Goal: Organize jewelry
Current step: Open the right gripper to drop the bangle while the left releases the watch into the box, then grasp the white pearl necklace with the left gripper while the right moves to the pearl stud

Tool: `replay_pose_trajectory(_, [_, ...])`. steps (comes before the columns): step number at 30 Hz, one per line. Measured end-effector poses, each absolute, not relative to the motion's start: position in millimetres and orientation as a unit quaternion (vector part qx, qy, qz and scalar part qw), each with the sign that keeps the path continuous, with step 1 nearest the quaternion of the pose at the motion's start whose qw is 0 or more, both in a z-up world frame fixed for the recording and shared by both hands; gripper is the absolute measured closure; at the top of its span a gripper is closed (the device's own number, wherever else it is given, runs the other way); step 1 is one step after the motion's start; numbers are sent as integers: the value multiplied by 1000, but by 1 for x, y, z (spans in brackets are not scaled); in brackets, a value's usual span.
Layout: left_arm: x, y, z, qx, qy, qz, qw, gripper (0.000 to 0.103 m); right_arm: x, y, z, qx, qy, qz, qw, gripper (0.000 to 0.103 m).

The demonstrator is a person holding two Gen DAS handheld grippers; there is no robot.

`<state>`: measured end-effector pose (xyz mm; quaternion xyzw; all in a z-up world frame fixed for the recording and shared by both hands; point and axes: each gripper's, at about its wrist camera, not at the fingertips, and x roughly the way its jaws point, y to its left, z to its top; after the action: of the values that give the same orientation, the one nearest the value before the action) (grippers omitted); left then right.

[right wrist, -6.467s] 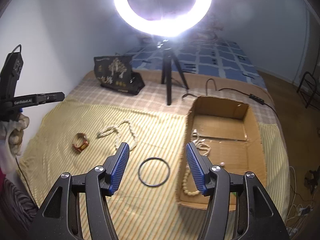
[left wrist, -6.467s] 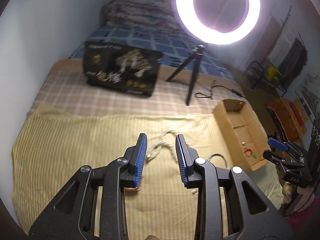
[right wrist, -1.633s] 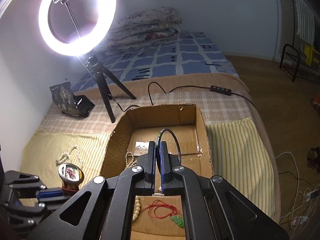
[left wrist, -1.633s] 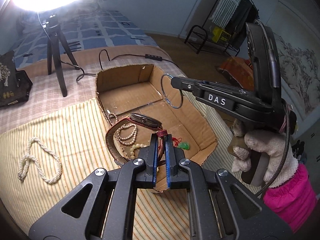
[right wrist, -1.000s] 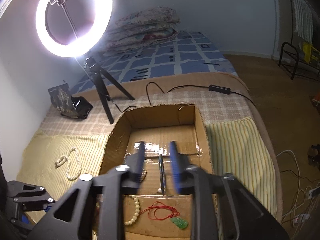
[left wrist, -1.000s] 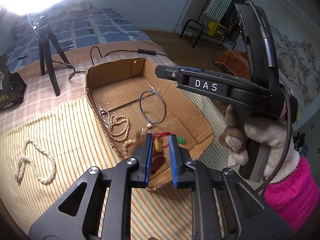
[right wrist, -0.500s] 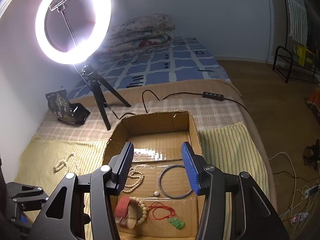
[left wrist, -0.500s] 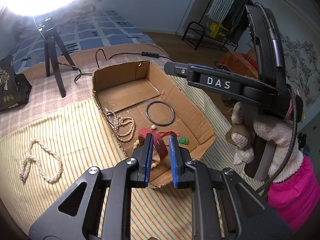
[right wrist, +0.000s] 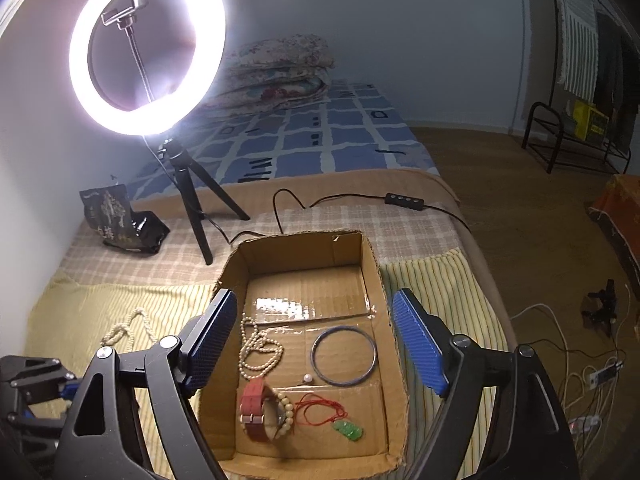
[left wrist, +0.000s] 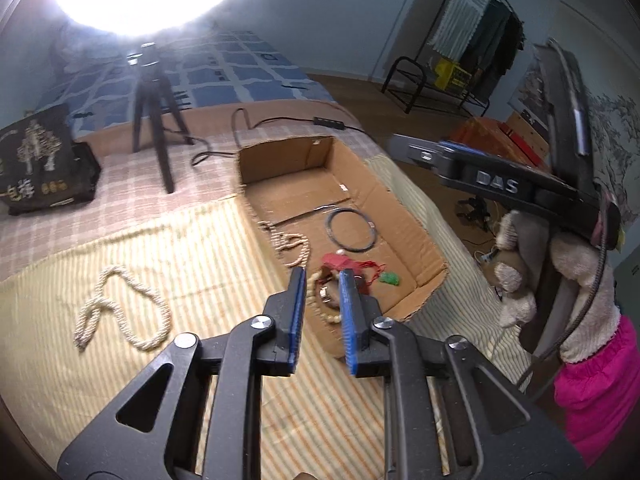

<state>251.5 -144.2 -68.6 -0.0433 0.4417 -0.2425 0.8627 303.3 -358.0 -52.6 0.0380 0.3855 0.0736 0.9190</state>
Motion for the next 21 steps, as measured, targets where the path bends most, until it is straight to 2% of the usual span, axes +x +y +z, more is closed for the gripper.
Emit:
replay_pose_trajectory(2, [249, -132, -66, -50, 435, -234, 868, 49, 300, -354, -50, 34, 391, 73, 917, 23])
replay_pose_trajectory(12, [256, -61, -63, -71, 436, -184, 878, 49, 279, -332, -43, 36, 415, 76, 906, 23])
replay_pose_trajectory(21, [274, 6, -87, -100, 461, -125, 873, 49, 258, -292, -44, 25, 419, 96, 902, 22])
